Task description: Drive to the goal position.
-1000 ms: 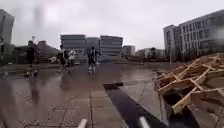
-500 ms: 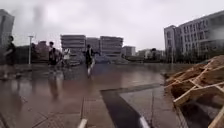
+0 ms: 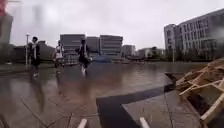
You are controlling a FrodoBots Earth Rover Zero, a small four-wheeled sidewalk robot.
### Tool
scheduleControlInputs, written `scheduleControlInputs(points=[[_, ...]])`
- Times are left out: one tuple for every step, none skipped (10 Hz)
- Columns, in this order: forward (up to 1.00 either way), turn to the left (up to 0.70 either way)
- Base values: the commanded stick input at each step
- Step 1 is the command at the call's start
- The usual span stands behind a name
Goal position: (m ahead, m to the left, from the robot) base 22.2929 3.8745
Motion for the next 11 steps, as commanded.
scheduleControlInputs(points=[[1.0, -0.03], [1.0, 0.0], [1.0, 0.0], [1.0, 0.0], [1.0, 0.0], [1.0, 0.0], [1.0, 0.0], [1.0, 0.0], [1.0, 0.0], [1.0, 0.0], [1.0, 0.0]])
